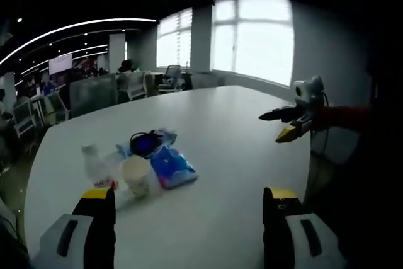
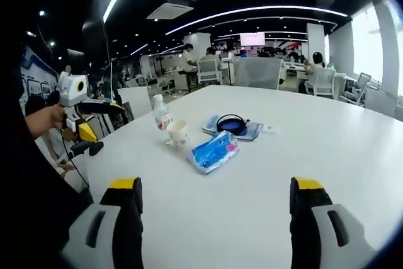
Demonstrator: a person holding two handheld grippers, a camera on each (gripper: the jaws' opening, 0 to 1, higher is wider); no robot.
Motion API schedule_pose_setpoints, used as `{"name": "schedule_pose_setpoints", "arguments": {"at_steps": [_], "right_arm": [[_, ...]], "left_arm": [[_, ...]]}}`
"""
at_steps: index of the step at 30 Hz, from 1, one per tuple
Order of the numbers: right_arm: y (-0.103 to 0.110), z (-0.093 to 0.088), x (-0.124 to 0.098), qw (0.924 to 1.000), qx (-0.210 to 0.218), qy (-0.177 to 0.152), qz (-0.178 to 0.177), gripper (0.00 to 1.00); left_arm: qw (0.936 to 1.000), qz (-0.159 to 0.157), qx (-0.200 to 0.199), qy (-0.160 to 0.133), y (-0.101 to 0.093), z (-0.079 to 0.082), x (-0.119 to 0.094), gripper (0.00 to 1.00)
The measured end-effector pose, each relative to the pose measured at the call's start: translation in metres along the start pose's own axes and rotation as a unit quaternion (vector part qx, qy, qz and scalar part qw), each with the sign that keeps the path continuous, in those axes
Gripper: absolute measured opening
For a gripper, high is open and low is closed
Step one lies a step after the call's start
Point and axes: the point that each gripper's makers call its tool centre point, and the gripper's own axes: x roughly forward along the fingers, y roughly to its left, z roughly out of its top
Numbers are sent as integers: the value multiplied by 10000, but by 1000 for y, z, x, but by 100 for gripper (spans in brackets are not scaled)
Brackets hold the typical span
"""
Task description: Arrange the tabletop items into an orderly group along one side of the table until the central work area is clear of visible clutter.
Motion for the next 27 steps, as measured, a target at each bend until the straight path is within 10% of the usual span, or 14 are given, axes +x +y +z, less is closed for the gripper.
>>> {"name": "schedule_pose_setpoints", "arguments": {"at_steps": [27], "right_arm": [[23,-4,34,9966,564,88,-591,66]], "left_arm": [[9890,-676,1311,67,27,75,51,75]]}}
